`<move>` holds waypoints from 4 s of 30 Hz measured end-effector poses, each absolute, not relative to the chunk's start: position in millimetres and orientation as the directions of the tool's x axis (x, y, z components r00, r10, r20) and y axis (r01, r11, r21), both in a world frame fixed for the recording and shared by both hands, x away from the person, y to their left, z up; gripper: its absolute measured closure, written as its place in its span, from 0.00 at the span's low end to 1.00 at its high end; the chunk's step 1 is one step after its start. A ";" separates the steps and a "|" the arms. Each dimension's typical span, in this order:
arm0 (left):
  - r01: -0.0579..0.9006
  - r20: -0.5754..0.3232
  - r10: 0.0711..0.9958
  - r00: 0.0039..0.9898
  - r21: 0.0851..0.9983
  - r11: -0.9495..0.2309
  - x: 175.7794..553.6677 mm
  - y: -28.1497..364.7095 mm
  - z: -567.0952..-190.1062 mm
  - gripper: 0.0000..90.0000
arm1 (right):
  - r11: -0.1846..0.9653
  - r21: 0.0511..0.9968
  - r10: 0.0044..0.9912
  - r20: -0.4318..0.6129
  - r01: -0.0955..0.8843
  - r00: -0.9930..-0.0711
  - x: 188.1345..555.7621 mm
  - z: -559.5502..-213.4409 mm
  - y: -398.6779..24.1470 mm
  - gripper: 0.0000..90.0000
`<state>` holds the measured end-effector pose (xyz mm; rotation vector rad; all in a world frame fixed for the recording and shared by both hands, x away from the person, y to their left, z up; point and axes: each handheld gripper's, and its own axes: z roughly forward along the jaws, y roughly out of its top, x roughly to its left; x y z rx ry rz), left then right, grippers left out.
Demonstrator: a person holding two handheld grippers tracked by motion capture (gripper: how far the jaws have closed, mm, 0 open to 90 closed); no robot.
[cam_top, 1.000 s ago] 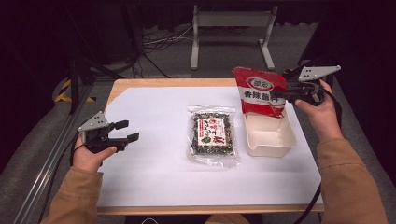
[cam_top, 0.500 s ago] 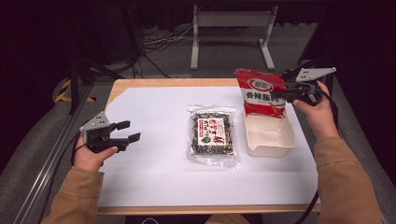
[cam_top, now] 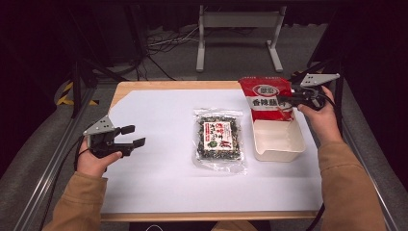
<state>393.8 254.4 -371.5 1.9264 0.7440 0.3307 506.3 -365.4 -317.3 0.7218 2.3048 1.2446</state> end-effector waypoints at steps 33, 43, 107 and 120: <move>0.349 -0.099 0.574 0.813 0.871 -0.345 413.6 225.1 -379.2 0.28 | 0.406 0.809 0.779 -0.063 0.424 -0.624 487.9 -349.5 -377.7 0.71; 0.355 -0.101 0.567 0.818 0.863 -0.359 418.7 213.1 -381.4 0.20 | 0.319 0.842 0.822 -0.017 0.435 -0.569 470.1 -346.4 -387.7 0.45; 0.447 -0.191 0.543 0.818 0.806 -0.389 466.6 148.9 -378.8 0.26 | 0.389 0.896 0.666 -0.113 0.215 -0.738 346.2 -344.5 -306.8 0.53; 0.482 -0.205 0.549 0.810 0.766 -0.425 486.8 110.5 -399.6 0.29 | 0.334 0.916 0.638 -0.046 0.223 -0.769 344.1 -342.9 -303.5 0.52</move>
